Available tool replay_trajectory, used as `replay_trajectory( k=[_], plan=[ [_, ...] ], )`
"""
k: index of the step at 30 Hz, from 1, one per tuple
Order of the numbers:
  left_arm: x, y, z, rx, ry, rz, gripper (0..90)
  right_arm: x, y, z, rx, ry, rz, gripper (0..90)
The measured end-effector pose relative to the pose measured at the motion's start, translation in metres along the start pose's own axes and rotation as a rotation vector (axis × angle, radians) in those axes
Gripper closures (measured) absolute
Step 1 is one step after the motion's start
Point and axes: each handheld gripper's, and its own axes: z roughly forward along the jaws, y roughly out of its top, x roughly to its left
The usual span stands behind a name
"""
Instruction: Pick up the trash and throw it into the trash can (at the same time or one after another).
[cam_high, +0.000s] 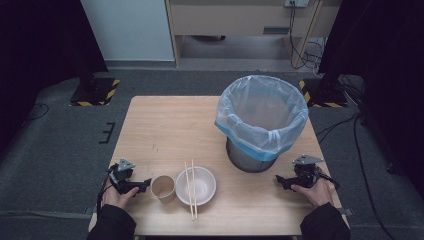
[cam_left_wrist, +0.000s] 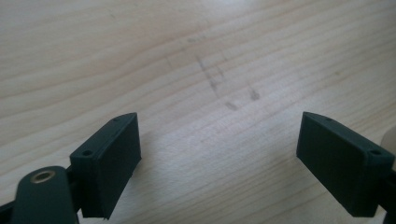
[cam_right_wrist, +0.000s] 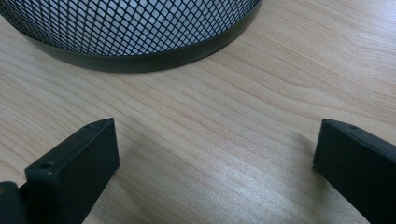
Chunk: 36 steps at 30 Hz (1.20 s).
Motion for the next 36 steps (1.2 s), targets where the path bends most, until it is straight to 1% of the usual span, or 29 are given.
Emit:
replay_trajectory(
  k=[2,3,4,5,7,8,9,10,11,12,13,16,19,20,21,22,23,26,27,28,29,30,32,33,34,35,36],
  plan=[
    [0.000,0.004,-0.006,-0.053,0.000,-0.009,14.2,0.000,0.000,0.000,0.000,0.000,0.000,0.5],
    [0.000,0.004,-0.006,-0.053,0.000,-0.009,14.1,0.000,0.000,0.000,0.000,0.000,0.000,0.5],
    [-0.001,0.007,-0.012,-0.096,0.019,-0.008,14.1,0.000,0.000,0.000,0.001,0.002,0.004,0.6],
    [-0.002,0.008,-0.014,-0.113,0.029,-0.008,14.0,0.000,0.000,0.000,0.001,0.001,0.004,0.7],
    [-0.003,0.009,-0.017,-0.121,0.036,-0.012,13.5,0.000,0.000,0.000,0.001,0.001,0.005,0.7],
    [-0.004,0.012,-0.022,-0.134,0.055,-0.021,13.4,0.001,0.000,0.000,0.001,-0.001,0.006,0.7],
    [-0.004,0.012,-0.022,-0.134,0.055,-0.021,13.0,0.001,0.000,0.000,0.001,-0.001,0.006,0.7],
    [-0.004,0.013,-0.025,-0.142,0.060,-0.028,13.0,0.001,0.000,0.000,0.001,-0.001,0.006,0.7],
    [-0.004,0.014,-0.027,-0.155,0.062,-0.026,13.2,0.001,0.000,0.000,0.001,-0.001,0.007,0.8],
    [-0.005,0.015,-0.030,-0.178,0.057,-0.025,15.2,0.001,0.000,0.000,0.001,-0.001,0.006,0.8],
    [-0.005,0.016,-0.033,-0.204,0.049,-0.035,18.1,0.001,0.000,0.000,0.001,-0.001,0.006,0.8],
    [-0.008,0.019,-0.043,-0.286,0.025,-0.054,20.0,0.001,0.000,0.000,0.001,-0.001,0.006,0.8],
    [-0.012,0.021,-0.054,-0.352,0.008,-0.060,21.9,0.000,0.000,-0.001,0.001,0.000,0.004,0.8],
    [-0.015,0.023,-0.060,-0.384,-0.017,-0.064,24.6,0.000,0.000,-0.001,0.001,0.000,0.004,0.8],
    [-0.017,0.023,-0.062,-0.396,-0.031,-0.066,26.3,0.000,0.000,-0.001,0.001,0.000,0.004,0.8],
    [-0.017,0.023,-0.062,-0.396,-0.031,-0.066,27.0,0.000,0.000,-0.001,0.001,0.000,0.004,0.8],
    [-0.021,0.024,-0.065,-0.408,-0.048,-0.058,27.9,0.001,0.000,-0.001,0.001,0.000,0.004,0.8],
    [-0.028,0.025,-0.067,-0.400,-0.063,-0.030,30.1,0.001,0.000,-0.001,0.001,0.000,0.004,0.8],
    [-0.028,0.025,-0.067,-0.400,-0.063,-0.030,30.8,0.001,0.000,-0.001,0.001,0.000,0.004,0.8],
    [-0.032,0.026,-0.066,-0.391,-0.078,-0.014,32.0,0.001,0.000,-0.001,0.001,0.000,0.004,0.8],
    [-0.032,0.026,-0.066,-0.391,-0.078,-0.014,32.7,0.001,0.000,-0.001,0.001,0.000,0.004,0.8],
    [-0.035,0.026,-0.066,-0.385,-0.087,-0.007,33.4,0.001,0.000,-0.001,0.001,0.000,0.004,0.8],
    [-0.039,0.027,-0.065,-0.369,-0.091,0.008,34.6,0.001,0.000,-0.001,0.001,0.000,0.004,0.8],
    [-0.043,0.027,-0.064,-0.349,-0.107,0.021,37.5,0.000,0.000,-0.001,0.001,0.001,0.003,0.8],
    [-0.043,0.027,-0.064,-0.349,-0.107,0.021,39.4,0.000,0.000,-0.001,0.001,0.001,0.003,0.8],
    [-0.047,0.027,-0.063,-0.325,-0.109,0.034,40.9,0.000,0.000,-0.001,0.001,0.002,0.002,0.8],
    [-0.047,0.027,-0.063,-0.325,-0.109,0.034,42.2,0.000,0.000,-0.001,0.001,0.002,0.002,0.8]
  ],
)
